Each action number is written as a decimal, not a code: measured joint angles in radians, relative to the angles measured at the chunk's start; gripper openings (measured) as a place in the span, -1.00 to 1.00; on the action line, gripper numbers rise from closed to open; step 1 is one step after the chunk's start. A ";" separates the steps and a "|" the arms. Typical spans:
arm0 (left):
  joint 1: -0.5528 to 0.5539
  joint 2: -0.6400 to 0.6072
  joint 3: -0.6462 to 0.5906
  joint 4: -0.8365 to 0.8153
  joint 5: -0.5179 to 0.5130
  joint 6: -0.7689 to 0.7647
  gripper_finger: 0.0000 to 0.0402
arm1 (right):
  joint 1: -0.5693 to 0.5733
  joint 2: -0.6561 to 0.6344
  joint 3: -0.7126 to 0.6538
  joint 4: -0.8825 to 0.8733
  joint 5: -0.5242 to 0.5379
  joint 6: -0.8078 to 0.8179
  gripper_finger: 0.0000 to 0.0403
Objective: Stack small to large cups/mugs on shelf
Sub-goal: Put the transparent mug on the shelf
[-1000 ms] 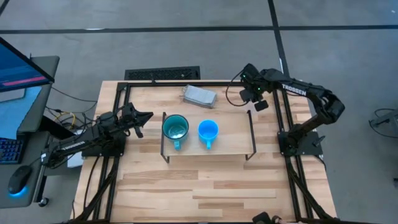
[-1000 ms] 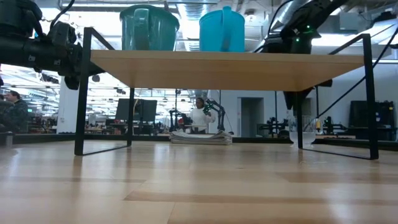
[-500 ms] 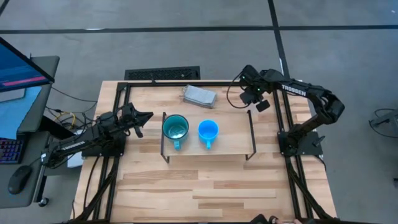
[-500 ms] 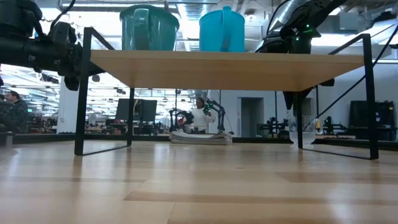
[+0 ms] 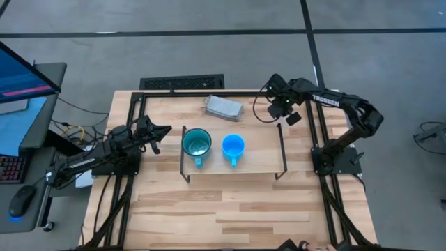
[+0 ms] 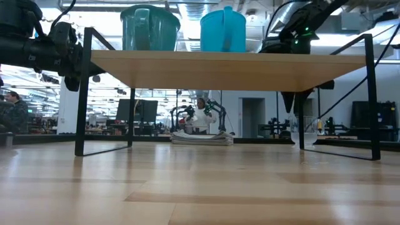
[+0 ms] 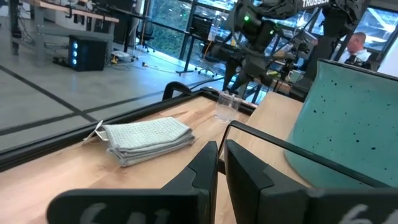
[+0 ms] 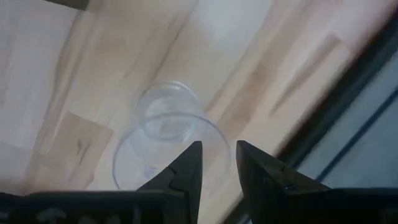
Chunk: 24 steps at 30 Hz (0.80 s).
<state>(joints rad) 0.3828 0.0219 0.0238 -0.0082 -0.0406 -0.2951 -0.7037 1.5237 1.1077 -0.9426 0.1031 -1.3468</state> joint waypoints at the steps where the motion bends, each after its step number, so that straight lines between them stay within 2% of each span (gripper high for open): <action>1: 0.000 0.000 0.000 0.000 0.000 0.003 -0.90 | 0.002 0.011 0.000 -0.001 0.013 0.000 -0.41; 4: 0.000 0.000 0.000 0.000 0.000 0.004 -0.90 | 0.010 0.047 0.000 0.000 0.061 0.000 -0.41; 14: 0.000 0.000 0.000 0.000 0.000 0.006 -0.90 | 0.037 0.149 0.002 0.024 0.053 0.003 -0.43; 24: 0.000 0.000 0.000 0.000 0.001 0.057 -0.90 | 0.042 0.144 0.000 0.039 0.073 0.045 -0.79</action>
<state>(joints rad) 0.3830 0.0219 0.0242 -0.0086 -0.0395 -0.2379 -0.6613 1.6676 1.1072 -0.9032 0.1764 -1.3021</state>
